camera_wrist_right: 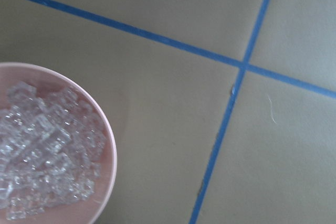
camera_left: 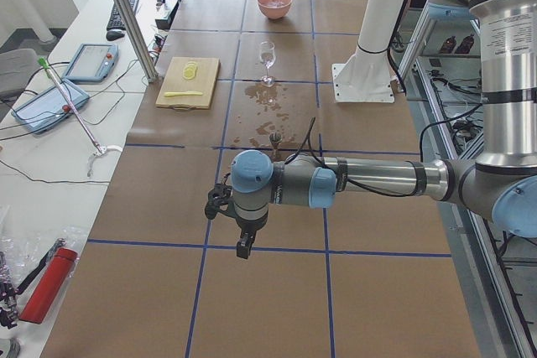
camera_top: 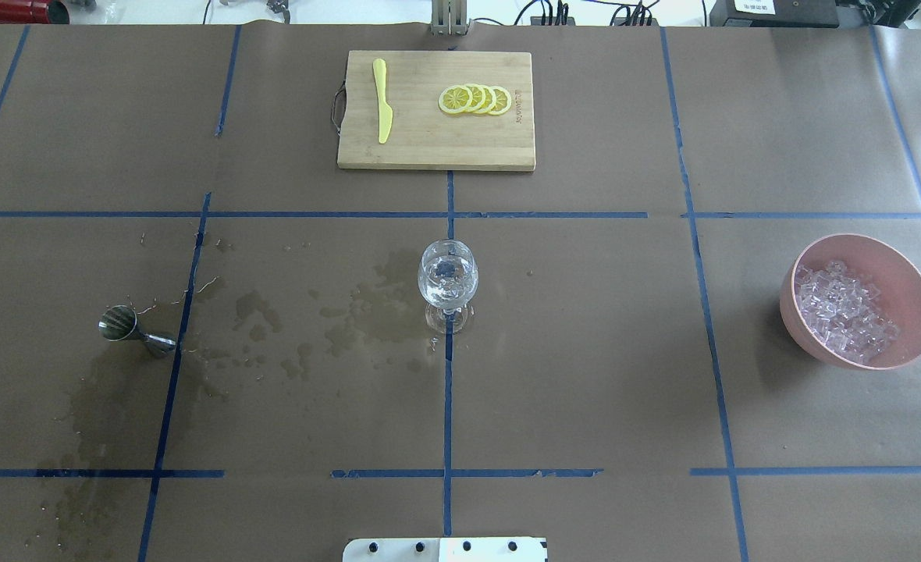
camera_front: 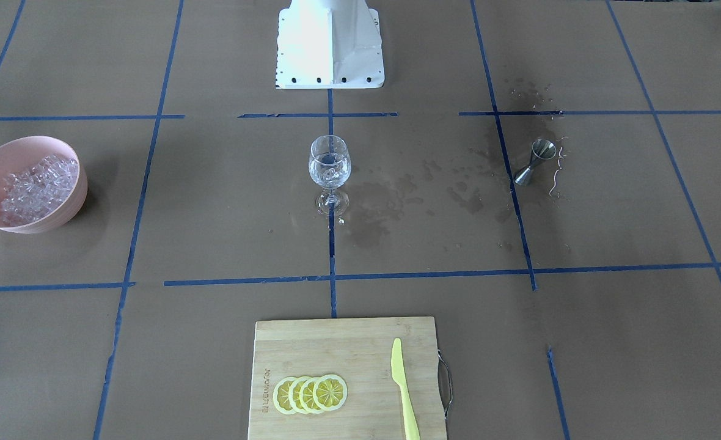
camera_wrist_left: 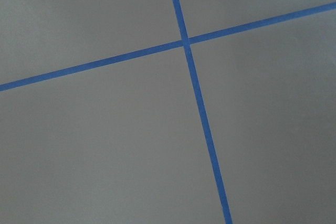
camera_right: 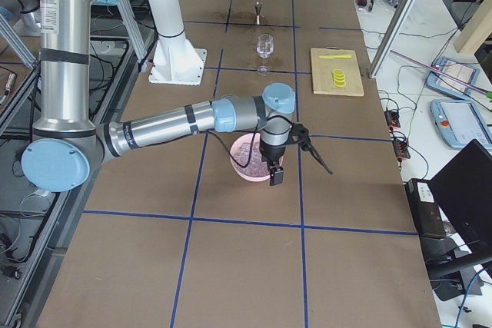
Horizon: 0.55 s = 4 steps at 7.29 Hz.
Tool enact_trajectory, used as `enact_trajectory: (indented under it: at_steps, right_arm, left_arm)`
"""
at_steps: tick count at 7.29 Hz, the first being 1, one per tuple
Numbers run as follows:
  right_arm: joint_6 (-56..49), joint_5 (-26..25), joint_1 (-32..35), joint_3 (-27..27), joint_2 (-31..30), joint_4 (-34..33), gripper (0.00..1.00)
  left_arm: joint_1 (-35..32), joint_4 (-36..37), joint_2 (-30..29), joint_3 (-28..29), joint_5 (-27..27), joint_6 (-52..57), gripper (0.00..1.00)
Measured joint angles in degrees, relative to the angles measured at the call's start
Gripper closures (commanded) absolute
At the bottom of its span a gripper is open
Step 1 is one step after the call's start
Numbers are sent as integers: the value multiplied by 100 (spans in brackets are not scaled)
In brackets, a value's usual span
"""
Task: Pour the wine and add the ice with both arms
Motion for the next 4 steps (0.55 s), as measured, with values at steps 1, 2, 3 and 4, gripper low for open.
enact_trajectory:
  at_steps: [1, 2, 3, 4]
  right_arm:
    - [-17, 17, 243, -132, -203, 1, 0]
    - [-50, 47, 455, -205, -367, 2, 0]
    - [-171, 73, 617, -236, -503, 2, 0]
    - [-328, 88, 732, -239, -601, 2, 0]
  left_arm:
    - [0, -1, 2, 3, 0, 1, 0]
    - [0, -1, 6, 11, -8, 5, 0]
    - [0, -3, 9, 15, -20, 7, 0]
    - [0, -7, 9, 14, -27, 8, 0]
